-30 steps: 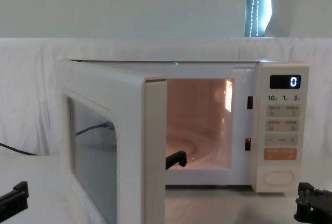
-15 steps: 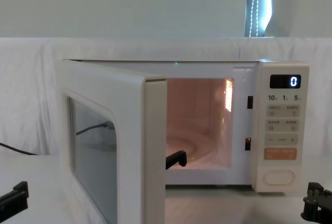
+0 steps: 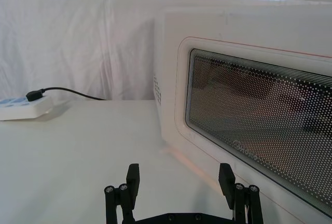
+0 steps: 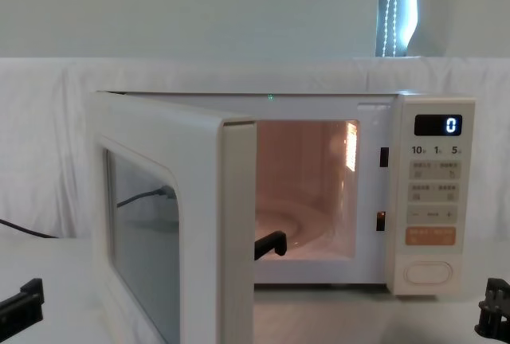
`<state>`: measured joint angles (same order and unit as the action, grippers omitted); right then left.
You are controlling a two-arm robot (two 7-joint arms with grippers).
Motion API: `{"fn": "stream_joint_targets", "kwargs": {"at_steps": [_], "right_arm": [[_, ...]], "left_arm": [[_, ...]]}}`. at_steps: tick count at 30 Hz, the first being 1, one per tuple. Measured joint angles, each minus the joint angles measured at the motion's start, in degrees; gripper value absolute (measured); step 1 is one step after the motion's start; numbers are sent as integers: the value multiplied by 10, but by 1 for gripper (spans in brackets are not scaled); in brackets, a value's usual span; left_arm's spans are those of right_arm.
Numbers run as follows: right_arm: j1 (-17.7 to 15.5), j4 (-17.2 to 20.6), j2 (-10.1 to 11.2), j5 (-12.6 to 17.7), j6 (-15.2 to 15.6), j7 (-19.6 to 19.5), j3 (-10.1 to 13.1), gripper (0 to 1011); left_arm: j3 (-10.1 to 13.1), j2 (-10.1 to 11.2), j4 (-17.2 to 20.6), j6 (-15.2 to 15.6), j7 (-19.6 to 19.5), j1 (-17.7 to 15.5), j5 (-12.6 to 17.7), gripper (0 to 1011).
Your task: Press the button to open the microwave door with one hand; close the microwave door with the other hand.
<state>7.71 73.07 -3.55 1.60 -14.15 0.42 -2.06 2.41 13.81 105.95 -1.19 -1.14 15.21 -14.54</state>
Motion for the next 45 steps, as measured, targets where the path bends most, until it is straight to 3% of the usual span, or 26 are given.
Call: {"fn": "stream_joint_targets", "kwargs": {"at_steps": [32, 40, 45], "right_arm": [[1, 0, 5, -7, 0, 6, -2, 4], [1, 0, 5, -7, 0, 6, -2, 181], [1, 0, 5, -7, 0, 6, -2, 355]], "left_arm": [[0, 0, 0, 0, 0, 0, 0, 1001], [0, 0, 0, 0, 0, 0, 0, 1001], [0, 0, 0, 0, 0, 0, 0, 1001]]}}
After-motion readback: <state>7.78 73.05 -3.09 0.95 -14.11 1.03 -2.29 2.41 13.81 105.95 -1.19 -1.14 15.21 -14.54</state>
